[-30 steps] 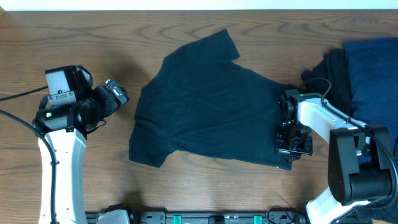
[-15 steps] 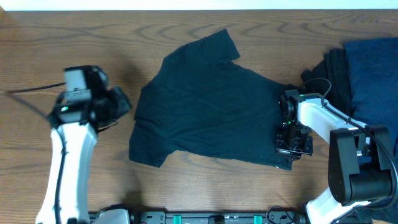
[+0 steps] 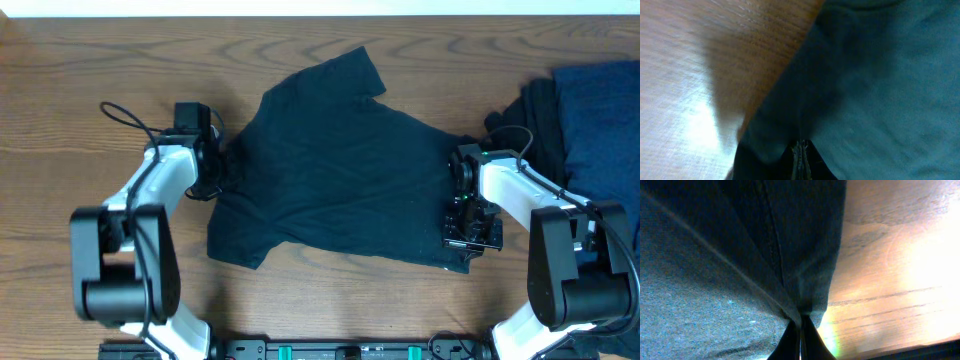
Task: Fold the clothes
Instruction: 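Grasp the T-shirt's left side with the left gripper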
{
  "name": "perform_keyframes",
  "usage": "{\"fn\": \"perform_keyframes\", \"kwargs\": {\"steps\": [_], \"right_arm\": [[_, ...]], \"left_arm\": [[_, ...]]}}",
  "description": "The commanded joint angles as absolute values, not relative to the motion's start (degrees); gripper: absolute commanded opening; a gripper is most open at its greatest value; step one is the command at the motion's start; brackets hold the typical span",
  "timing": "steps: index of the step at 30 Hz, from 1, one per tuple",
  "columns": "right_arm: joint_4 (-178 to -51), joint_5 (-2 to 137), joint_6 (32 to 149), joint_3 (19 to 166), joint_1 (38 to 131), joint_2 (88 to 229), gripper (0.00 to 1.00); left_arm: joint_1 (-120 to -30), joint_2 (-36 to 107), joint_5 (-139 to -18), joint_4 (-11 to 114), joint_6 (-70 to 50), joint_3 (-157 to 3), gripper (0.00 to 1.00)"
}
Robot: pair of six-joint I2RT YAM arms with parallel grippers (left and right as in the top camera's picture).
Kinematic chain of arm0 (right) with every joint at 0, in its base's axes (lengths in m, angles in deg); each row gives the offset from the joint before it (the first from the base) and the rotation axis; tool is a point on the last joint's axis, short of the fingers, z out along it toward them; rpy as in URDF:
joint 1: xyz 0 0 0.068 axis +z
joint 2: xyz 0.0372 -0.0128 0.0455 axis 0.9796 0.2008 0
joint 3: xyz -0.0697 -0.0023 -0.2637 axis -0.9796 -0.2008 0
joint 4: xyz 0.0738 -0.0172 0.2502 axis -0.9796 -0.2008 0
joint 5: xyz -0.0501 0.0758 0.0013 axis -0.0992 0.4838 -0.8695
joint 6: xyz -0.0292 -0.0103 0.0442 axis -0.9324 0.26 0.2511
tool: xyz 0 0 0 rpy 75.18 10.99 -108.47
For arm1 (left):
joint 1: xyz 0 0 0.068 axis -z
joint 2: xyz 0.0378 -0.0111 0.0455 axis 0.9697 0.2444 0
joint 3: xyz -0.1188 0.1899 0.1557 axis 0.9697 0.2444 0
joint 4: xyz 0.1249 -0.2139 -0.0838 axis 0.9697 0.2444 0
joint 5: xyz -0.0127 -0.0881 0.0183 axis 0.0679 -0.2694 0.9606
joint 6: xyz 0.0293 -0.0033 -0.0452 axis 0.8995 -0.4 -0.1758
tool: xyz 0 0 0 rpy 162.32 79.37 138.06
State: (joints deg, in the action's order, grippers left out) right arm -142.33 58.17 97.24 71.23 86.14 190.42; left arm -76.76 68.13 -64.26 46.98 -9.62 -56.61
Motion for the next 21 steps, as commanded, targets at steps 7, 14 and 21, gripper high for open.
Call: {"fn": "perform_keyframes", "kwargs": {"steps": [7,14,21], "right_arm": [[-140.3,58.41,98.21,68.96,85.88,192.4,0.01],[-140.32,58.39,98.32,68.96,85.57,192.4,0.01],[-140.73,58.39,98.62,68.96,82.99,192.4,0.01]], "left_arm": [[-76.74,74.86,-61.9,42.83,-8.48,-56.13,0.06],[-77.46,79.41,-46.42,44.42,-9.84,-56.13,0.06],[-81.81,79.94,-45.31,46.39,-18.25,-56.13,0.06]]}}
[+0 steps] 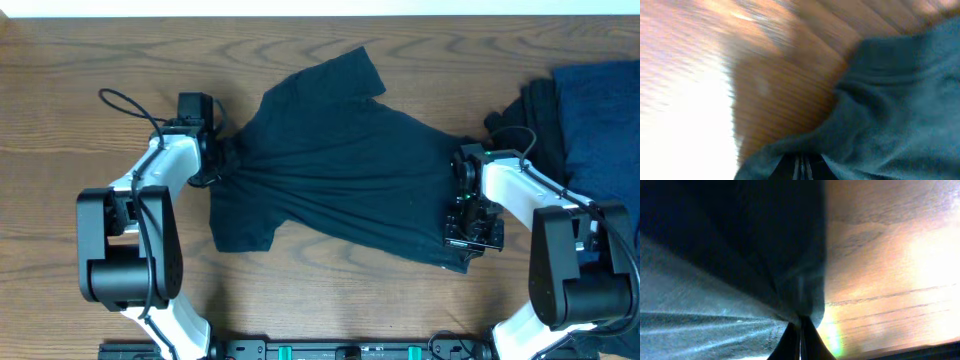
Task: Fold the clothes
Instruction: 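Grasp the T-shirt's left side with the left gripper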
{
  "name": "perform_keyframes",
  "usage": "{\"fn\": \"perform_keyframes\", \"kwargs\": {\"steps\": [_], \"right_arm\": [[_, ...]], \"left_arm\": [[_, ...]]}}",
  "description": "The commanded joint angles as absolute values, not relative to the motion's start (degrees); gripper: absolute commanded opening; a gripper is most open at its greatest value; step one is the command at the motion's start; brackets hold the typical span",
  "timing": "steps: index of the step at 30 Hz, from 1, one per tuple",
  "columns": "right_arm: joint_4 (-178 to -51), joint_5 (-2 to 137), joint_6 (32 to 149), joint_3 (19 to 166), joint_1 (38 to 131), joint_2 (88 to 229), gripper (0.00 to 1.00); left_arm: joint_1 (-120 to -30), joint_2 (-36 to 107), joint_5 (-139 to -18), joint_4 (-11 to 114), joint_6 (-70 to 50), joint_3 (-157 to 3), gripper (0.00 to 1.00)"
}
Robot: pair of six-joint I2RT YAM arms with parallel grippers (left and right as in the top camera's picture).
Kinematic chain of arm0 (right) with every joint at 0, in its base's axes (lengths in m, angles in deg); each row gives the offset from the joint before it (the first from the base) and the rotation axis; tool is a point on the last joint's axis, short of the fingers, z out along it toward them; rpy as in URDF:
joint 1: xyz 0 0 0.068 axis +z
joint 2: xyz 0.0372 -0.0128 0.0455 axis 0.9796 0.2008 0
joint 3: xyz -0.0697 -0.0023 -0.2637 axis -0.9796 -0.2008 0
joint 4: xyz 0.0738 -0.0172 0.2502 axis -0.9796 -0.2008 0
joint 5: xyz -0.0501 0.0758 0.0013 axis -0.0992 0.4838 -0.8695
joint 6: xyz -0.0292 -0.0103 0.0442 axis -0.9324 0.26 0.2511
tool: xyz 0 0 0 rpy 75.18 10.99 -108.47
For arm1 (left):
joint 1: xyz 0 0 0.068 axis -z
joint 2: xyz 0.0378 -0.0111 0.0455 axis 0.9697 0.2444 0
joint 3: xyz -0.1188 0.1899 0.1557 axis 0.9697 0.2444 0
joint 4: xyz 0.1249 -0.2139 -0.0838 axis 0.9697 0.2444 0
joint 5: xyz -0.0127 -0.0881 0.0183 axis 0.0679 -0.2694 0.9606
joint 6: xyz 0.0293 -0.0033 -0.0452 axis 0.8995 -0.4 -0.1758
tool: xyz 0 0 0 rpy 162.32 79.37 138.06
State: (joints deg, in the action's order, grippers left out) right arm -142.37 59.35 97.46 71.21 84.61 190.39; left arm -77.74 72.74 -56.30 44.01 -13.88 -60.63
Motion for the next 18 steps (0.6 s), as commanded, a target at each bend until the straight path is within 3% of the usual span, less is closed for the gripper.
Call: {"fn": "perform_keyframes", "kwargs": {"steps": [1,10,18], "right_arm": [[-140.75,58.41,98.64,68.96,82.58,192.4,0.01],[-140.34,58.43,98.62,68.96,81.31,192.4,0.01],[-146.35,64.4,94.93,75.82,79.93,192.16,0.01]], "left_arm": [[-82.6,79.94,-45.31,46.76,-19.04,-56.13,0.06],[-86.12,79.94,-46.64,48.27,-20.48,-56.13,0.06],[-86.01,79.19,-58.57,48.33,-16.04,-58.19,0.06]]}}
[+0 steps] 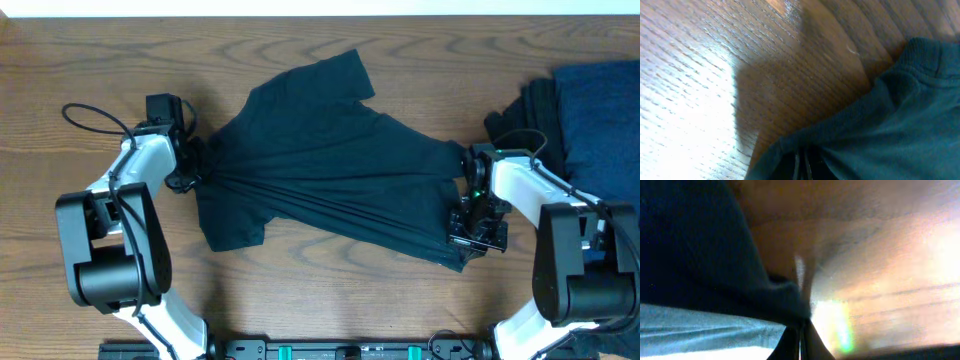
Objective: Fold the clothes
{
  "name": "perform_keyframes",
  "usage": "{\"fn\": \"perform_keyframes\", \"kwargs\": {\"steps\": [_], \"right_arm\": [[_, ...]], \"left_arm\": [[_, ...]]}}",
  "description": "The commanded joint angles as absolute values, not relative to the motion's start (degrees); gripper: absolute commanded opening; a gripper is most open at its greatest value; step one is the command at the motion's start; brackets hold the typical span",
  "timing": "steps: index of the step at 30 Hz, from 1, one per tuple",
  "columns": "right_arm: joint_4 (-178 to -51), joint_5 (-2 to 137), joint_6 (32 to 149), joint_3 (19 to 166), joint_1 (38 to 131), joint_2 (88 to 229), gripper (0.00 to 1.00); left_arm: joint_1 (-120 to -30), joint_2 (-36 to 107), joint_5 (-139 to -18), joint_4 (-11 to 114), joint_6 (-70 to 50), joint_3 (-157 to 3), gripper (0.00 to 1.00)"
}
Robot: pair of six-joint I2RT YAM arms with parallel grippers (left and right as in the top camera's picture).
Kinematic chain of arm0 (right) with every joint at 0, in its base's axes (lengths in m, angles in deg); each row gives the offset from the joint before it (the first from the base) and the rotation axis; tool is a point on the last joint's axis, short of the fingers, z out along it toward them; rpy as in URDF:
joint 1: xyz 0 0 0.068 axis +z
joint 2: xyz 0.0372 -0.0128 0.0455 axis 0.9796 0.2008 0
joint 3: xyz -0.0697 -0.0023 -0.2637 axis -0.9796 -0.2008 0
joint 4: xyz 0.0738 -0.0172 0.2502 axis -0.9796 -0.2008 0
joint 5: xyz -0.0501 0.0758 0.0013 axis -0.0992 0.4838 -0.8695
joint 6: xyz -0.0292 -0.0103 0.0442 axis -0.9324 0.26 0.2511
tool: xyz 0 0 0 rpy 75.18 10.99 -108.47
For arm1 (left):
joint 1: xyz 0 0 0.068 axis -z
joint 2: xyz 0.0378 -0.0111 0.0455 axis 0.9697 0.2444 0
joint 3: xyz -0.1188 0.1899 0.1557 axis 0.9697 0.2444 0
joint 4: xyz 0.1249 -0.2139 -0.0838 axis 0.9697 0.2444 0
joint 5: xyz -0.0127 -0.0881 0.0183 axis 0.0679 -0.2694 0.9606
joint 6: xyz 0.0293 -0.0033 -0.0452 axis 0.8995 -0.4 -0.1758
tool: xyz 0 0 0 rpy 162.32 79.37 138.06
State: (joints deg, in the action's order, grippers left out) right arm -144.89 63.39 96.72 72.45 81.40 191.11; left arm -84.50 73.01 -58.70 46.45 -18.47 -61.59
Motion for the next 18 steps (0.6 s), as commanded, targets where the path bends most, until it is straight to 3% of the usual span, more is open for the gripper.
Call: {"fn": "perform_keyframes", "kwargs": {"steps": [1,9,12,18], "right_arm": [[-147.68,64.48,94.8,77.92,79.58,192.01,0.01],[-155.75,68.7,90.27,92.04,77.18,190.42,0.01],[-155.0,76.2,86.05,92.63,77.46,190.44,0.01],[-155.55,76.18,85.94,88.8,77.79,190.44,0.01]], "left_arm": [[-86.03,78.51,-59.56,48.49,-15.98,-58.53,0.06],[-86.01,65.82,-62.35,51.31,-16.0,-59.69,0.06],[-85.81,61.03,-62.33,54.34,-16.0,-59.69,0.06],[-84.26,57.47,-62.14,61.69,-15.96,-59.43,0.06]]}}
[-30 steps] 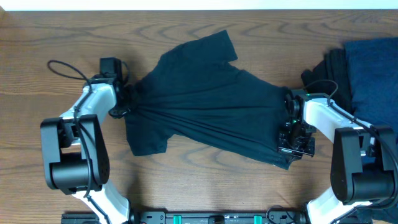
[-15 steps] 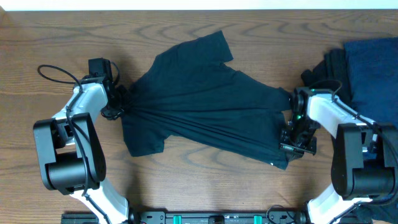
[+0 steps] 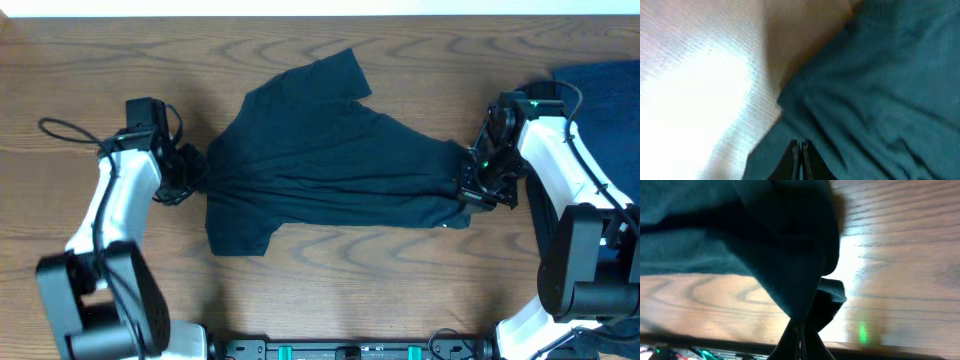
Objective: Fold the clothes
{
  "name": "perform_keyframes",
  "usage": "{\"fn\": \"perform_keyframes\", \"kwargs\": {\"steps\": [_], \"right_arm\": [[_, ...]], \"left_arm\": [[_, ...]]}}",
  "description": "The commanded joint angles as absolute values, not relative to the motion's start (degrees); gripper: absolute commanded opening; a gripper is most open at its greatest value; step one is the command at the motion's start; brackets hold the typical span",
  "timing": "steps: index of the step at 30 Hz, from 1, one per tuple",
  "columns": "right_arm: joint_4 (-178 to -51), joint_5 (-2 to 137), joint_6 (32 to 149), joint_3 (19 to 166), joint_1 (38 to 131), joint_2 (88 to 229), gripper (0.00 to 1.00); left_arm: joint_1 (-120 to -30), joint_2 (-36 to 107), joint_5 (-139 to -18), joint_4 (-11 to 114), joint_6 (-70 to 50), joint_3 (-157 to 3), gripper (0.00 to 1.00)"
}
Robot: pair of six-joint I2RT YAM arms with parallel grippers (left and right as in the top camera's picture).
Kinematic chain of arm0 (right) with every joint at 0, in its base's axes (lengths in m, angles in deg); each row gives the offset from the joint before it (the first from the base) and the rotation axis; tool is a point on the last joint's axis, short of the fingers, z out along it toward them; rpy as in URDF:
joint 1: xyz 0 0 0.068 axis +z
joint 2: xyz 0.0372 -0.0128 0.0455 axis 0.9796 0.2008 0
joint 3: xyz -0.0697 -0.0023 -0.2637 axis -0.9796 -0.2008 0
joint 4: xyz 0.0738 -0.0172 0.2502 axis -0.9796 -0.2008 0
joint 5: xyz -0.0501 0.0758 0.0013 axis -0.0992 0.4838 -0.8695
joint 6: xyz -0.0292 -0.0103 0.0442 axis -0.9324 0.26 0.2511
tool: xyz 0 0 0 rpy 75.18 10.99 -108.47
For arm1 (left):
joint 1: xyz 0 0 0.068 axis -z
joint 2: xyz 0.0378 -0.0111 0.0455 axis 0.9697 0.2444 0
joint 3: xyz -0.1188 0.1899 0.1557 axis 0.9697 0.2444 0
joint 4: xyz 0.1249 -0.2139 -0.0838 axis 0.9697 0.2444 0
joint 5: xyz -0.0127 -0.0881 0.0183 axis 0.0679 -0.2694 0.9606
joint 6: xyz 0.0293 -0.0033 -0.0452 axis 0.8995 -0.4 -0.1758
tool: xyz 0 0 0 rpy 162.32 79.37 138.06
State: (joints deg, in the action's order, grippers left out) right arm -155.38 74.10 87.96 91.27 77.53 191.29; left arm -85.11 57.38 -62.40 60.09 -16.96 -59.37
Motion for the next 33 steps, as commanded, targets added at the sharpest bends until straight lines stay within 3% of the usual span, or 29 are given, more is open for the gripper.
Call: {"fn": "perform_keyframes", "kwargs": {"steps": [1,8,14,27,33], "right_arm": [[-155.35,75.94,85.94,87.51,77.79,190.44,0.01],[-145.54,75.09,86.16,74.81,77.44,190.44,0.02],[-142.66,73.82,86.21,72.76,77.22,190.44,0.01],[-141.37,72.79,86.23,72.76,77.24,190.44,0.02],[-141.37,72.75,86.21,72.76,77.22,190.44,0.03]], "left_arm": [[-83.78,57.51,-62.14,62.3,-15.96,-59.13,0.06],[-78.44,57.53,-62.14,63.94,-15.74,-54.91,0.06],[-74.42,57.58,-61.76,60.62,-15.78,-50.1,0.06],[-74.49,59.24,-46.14,55.83,-16.04,-39.41,0.06],[-76.32,59.32,-45.28,57.64,-17.75,-37.71,0.06]]}}
